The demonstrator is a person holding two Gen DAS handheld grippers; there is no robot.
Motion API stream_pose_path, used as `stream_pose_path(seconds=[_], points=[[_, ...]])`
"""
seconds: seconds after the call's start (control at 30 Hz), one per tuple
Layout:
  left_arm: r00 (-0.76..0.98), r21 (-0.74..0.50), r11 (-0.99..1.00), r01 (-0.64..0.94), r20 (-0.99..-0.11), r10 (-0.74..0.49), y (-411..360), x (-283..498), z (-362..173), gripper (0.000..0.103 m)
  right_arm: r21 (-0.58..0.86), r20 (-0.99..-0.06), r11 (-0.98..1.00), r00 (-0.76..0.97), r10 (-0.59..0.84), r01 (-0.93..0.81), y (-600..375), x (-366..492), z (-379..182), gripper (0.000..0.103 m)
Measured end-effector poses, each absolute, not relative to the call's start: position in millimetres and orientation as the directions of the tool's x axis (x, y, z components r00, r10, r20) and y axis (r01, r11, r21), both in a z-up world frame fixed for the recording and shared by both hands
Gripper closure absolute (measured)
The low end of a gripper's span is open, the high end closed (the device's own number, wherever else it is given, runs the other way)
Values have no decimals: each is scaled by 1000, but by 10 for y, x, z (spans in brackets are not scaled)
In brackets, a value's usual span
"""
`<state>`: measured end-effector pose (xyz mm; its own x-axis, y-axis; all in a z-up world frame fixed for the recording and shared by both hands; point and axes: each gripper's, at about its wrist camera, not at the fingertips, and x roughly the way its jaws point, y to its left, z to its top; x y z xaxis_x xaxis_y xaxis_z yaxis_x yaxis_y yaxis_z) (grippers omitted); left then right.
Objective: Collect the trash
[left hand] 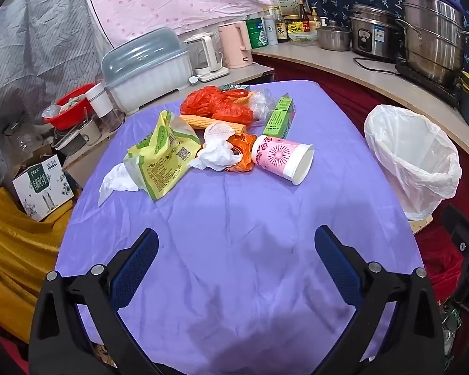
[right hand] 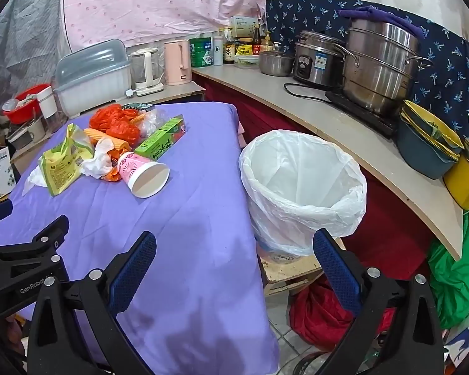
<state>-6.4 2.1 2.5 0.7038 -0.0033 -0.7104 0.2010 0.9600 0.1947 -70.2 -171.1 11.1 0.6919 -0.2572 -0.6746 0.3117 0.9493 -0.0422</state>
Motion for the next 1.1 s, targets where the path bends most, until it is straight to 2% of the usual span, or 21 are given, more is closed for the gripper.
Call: stream_pose_path(seconds=[1.1], points=[[702, 188, 960, 206, -712, -11, 6, -78, 10, 7, -44, -670, 949, 695, -261, 313, -1694, -706, 123, 7]])
